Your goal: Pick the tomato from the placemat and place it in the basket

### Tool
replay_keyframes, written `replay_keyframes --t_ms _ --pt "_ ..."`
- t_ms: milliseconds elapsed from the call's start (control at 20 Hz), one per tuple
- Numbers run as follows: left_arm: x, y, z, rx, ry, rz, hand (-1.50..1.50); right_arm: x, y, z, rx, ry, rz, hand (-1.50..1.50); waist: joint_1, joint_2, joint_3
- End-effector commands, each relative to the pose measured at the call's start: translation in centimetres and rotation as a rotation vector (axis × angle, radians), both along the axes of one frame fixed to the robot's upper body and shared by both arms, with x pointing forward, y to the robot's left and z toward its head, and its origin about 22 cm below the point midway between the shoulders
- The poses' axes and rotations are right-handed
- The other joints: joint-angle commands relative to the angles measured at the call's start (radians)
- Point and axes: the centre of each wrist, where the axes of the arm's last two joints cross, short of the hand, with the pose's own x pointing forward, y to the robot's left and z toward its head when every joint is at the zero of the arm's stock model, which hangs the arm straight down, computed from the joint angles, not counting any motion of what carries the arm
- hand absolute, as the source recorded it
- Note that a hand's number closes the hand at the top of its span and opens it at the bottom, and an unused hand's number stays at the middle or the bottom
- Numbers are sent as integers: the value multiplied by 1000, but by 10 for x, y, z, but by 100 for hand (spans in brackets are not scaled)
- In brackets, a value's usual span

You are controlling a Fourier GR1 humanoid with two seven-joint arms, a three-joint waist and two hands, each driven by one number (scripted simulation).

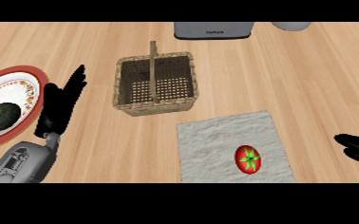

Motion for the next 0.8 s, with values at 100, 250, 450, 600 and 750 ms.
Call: replay_keyframes --t_ms 100,250,450,600,750 --pt "3 -12 18 2 0 -36 0 2 -5 0 -18 58 -20 -150 23 3 2" --pt "-11 1 -1 4 -10 -7 0 -9 -2 -24 10 50 -49 -150 23 2 2" --pt "-9 0 -11 13 -1 -21 0 -8 -4 -16 31 -29 -136 -150 21 2 2" --pt "2 -4 6 6 -4 0 0 0 1 -25 44 -25 -174 -150 23 3 2" --pt "11 -1 1 -9 -8 -21 0 4 14 -47 18 -16 -139 -150 21 4 2"
